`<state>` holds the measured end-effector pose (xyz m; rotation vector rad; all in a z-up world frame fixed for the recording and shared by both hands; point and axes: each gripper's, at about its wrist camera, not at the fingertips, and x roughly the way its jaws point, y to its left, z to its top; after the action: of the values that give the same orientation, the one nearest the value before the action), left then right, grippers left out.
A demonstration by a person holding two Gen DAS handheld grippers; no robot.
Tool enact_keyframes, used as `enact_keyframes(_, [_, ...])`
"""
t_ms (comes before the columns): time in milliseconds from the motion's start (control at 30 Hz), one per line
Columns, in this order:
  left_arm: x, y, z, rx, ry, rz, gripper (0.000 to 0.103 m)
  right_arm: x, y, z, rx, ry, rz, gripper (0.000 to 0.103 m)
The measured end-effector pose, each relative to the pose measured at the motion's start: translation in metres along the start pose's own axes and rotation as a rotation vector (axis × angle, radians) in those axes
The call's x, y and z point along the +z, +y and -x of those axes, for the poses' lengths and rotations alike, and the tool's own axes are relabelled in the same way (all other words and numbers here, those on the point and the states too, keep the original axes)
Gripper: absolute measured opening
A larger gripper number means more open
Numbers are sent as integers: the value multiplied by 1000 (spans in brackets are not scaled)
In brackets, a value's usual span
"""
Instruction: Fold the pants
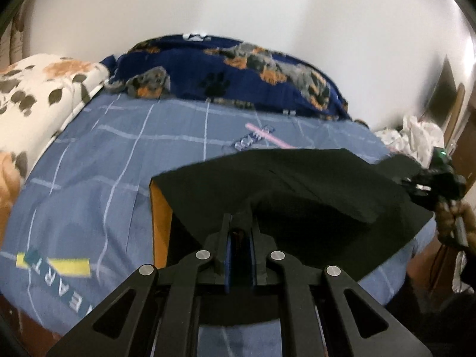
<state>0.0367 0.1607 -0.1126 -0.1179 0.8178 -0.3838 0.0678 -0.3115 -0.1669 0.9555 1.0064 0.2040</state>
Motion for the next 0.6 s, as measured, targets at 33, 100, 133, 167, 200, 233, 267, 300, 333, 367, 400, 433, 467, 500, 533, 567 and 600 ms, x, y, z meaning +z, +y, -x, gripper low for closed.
enact_keyframes(33, [-4,0,1,4,5,3,10,-11,-2,2,-12,1,1,4])
enact_keyframes(100, [-14,3,4,14,13,15,10,-27,-11,4,-23,11,-12,4])
enact_keyframes(133, [-20,5,6,17,20,23,10,-34,-17,4,-27,19,-21,4])
enact_keyframes(167, [-25,6,7,18,26,26,11,-40,-22,4,-32,25,-30,4])
enact_keyframes(200, [-29,6,7,24,31,23,11,-45,-27,4,-36,30,-40,4])
enact_keyframes(233, [-33,6,7,31,36,20,11,-50,-34,3,-33,38,-58,4])
enact_keyframes(267, [-37,7,8,40,42,20,11,-54,-38,2,-30,45,-72,4])
enact_keyframes(300, [-40,8,8,45,44,21,12,-60,-41,1,-31,50,-81,4])
enact_keyframes(333, [-41,8,8,50,46,22,12,-64,-43,1,-34,56,-85,4])
enact_keyframes(367, [-43,10,7,56,48,21,12,-67,-44,0,-35,60,-88,4])
enact_keyframes(400, [-45,12,7,61,55,24,13,-70,-47,0,-37,64,-94,4])
enact_keyframes(433, [-47,13,7,63,60,29,13,-73,-51,-1,-35,70,-106,4])
enact_keyframes(467, [-47,14,8,67,62,29,15,-75,-53,-2,-32,75,-120,4])
enact_keyframes(500, [-47,14,9,88,68,23,19,-78,-58,-4,-31,84,-138,4])
enact_keyframes(533, [-48,14,12,108,72,20,20,-80,-60,-6,-32,88,-142,4])
enact_keyframes(567, [-48,14,15,123,74,22,23,-82,-61,-7,-33,89,-144,4])
enact_keyframes(600, [-48,14,18,146,70,25,27,-82,-61,-8,-31,89,-144,4])
